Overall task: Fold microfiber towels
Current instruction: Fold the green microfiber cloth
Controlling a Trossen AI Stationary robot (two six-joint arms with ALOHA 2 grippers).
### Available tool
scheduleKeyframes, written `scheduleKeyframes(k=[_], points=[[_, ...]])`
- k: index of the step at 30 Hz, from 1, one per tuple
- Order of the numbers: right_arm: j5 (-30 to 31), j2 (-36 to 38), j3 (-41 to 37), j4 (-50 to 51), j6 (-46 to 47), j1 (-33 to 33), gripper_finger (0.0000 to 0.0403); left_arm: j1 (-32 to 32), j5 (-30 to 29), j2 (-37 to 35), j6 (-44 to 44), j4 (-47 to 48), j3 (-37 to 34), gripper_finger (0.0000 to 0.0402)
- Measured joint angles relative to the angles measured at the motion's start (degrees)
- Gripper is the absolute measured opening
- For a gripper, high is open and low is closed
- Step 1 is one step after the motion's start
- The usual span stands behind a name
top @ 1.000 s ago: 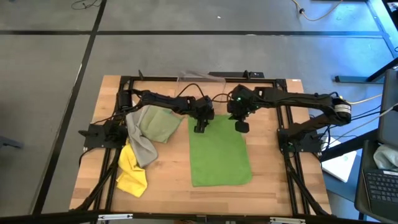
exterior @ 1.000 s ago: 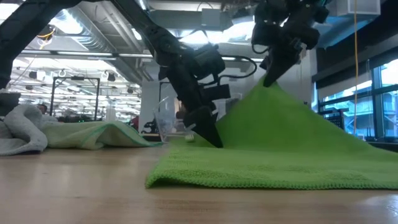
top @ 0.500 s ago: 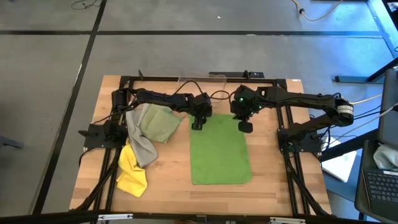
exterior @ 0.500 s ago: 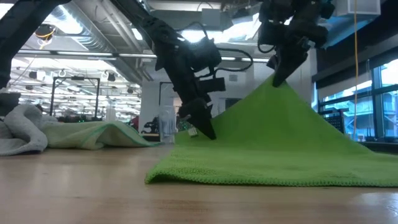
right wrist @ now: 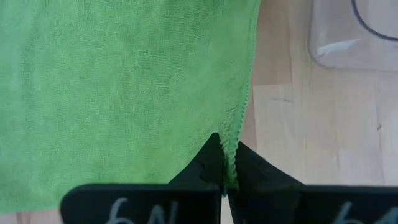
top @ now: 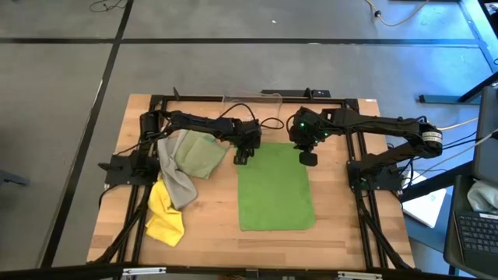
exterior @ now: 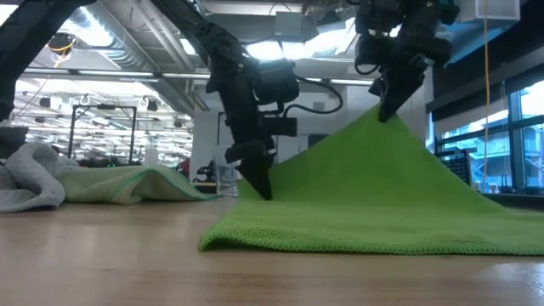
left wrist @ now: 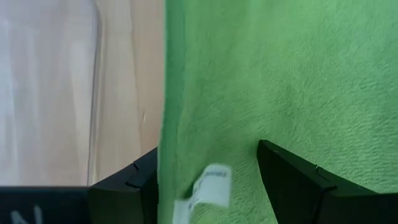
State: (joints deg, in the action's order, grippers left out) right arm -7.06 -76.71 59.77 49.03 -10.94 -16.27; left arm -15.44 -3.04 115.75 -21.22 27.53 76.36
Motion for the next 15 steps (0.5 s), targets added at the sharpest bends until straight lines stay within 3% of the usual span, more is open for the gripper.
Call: scheduleKeyframes(k=[15], points=[[2.21, -0.02, 0.0, 1.4, 0.04, 0.0, 0.001, -0.09, -2.85, -3.52, 0.14, 3.29, 0.0, 0.021]])
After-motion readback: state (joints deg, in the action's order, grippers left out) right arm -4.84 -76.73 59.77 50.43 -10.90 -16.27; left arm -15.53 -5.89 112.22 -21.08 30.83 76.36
